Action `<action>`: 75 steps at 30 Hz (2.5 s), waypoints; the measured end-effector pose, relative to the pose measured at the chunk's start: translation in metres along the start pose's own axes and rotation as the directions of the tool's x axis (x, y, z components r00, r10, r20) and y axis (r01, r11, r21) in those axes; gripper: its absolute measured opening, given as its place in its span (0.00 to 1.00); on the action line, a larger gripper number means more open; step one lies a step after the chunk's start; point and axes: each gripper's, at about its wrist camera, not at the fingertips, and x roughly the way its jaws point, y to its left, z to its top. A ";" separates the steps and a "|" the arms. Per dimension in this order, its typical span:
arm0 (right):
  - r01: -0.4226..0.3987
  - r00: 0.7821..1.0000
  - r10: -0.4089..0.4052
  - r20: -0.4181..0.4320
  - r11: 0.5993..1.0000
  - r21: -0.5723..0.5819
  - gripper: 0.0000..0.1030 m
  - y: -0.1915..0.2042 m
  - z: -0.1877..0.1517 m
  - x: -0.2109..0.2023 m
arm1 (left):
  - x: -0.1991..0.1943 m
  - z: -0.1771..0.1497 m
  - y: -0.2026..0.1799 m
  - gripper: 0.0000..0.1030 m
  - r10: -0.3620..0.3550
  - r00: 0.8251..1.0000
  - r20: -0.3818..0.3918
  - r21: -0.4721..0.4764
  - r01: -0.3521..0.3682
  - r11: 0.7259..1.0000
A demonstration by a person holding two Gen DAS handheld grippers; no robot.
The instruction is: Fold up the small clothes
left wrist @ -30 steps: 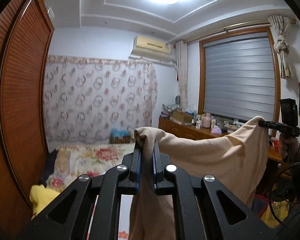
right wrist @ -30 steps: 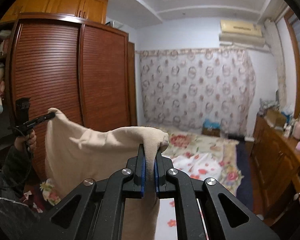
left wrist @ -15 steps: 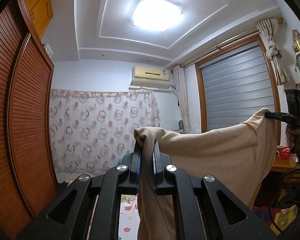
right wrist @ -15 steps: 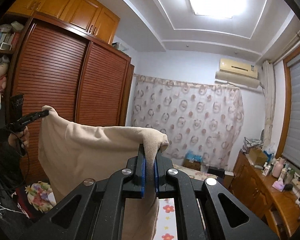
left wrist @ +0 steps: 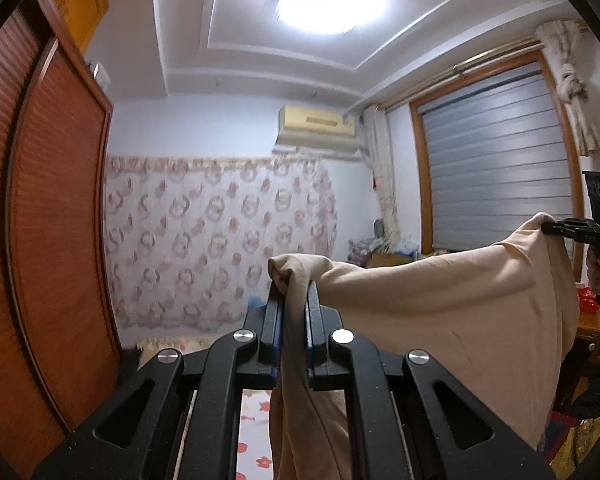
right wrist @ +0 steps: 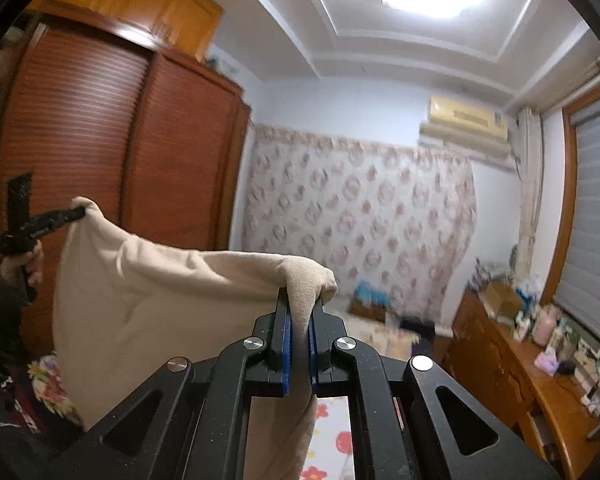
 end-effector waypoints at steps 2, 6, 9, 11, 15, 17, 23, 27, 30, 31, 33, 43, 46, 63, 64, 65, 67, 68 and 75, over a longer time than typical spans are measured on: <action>0.013 0.998 -0.013 -0.069 1.000 0.005 0.06 -0.010 -0.009 0.044 | 0.041 -0.019 0.007 0.09 0.016 0.998 -0.052 -0.004 -0.017 1.000; 0.004 0.979 0.001 -0.204 1.000 0.025 0.06 -0.025 -0.046 0.138 | 0.124 -0.072 0.018 0.09 0.055 0.983 -0.176 0.006 -0.054 0.999; 0.015 0.960 0.000 -0.279 0.999 0.050 0.06 -0.034 -0.085 0.208 | 0.175 -0.110 0.024 0.09 0.085 0.967 -0.239 0.020 -0.082 0.996; 0.022 0.952 -0.003 -0.306 0.998 0.058 0.06 -0.036 -0.108 0.243 | 0.203 -0.132 0.027 0.09 0.103 0.954 -0.281 0.031 -0.099 0.995; 0.058 0.932 -0.023 -0.363 0.994 0.087 0.06 -0.042 -0.144 0.300 | 0.245 -0.170 0.029 0.09 0.113 0.925 -0.364 0.053 -0.100 0.994; 0.087 0.915 -0.041 -0.402 0.992 0.097 0.06 -0.044 -0.161 0.325 | 0.258 -0.180 0.026 0.09 0.117 0.913 -0.391 0.068 -0.098 0.993; 0.169 0.873 -0.082 -0.480 0.976 0.140 0.06 -0.047 -0.157 0.373 | 0.287 -0.199 0.021 0.09 0.123 0.883 -0.453 0.077 -0.099 0.992; 0.191 0.856 -0.078 -0.510 0.966 0.173 0.11 -0.034 -0.139 0.387 | 0.312 -0.207 0.020 0.15 0.118 0.851 -0.511 0.078 -0.091 0.993; 0.234 0.844 -0.105 -0.525 0.954 0.185 0.32 -0.031 -0.134 0.379 | 0.325 -0.217 0.022 0.49 0.042 0.793 -0.608 -0.005 -0.056 0.998; 0.226 0.848 -0.096 -0.521 0.955 0.192 0.34 -0.027 -0.133 0.375 | 0.321 -0.218 0.019 0.53 0.044 0.796 -0.604 0.003 -0.053 0.999; 0.210 0.852 -0.084 -0.517 0.959 0.190 0.37 -0.018 -0.131 0.363 | 0.310 -0.220 0.008 0.68 0.047 0.804 -0.592 0.038 -0.030 0.999; 0.124 0.808 0.034 -0.588 0.966 0.227 0.42 0.002 -0.179 0.307 | 0.253 -0.251 -0.008 0.70 -0.026 0.741 -0.671 0.015 0.049 0.999; 0.127 0.794 0.058 -0.605 0.958 0.259 0.42 0.000 -0.190 0.289 | 0.236 -0.265 -0.005 0.70 -0.039 0.716 -0.697 0.001 0.054 0.999; 0.125 0.790 0.055 -0.611 0.961 0.247 0.42 0.001 -0.201 0.263 | 0.240 -0.314 0.036 0.55 -0.055 0.630 -0.775 -0.138 -0.082 0.987; 0.127 0.791 0.051 -0.610 0.961 0.244 0.42 0.001 -0.201 0.261 | 0.243 -0.314 0.037 0.51 -0.060 0.631 -0.774 -0.144 -0.083 0.986; 0.127 0.791 0.049 -0.610 0.962 0.242 0.42 0.000 -0.199 0.259 | 0.246 -0.314 0.037 0.45 -0.063 0.631 -0.774 -0.149 -0.085 0.985; 0.126 0.791 0.052 -0.609 0.961 0.246 0.43 -0.001 -0.198 0.255 | 0.251 -0.315 0.037 0.41 -0.074 0.625 -0.777 -0.161 -0.084 0.983; 0.125 0.792 0.054 -0.608 0.961 0.248 0.43 -0.003 -0.197 0.253 | 0.253 -0.315 0.037 0.40 -0.081 0.622 -0.779 -0.170 -0.085 0.982; 0.119 0.789 0.072 -0.610 0.956 0.267 0.43 0.000 -0.207 0.259 | 0.258 -0.316 0.038 0.40 -0.064 0.620 -0.782 -0.162 -0.103 0.981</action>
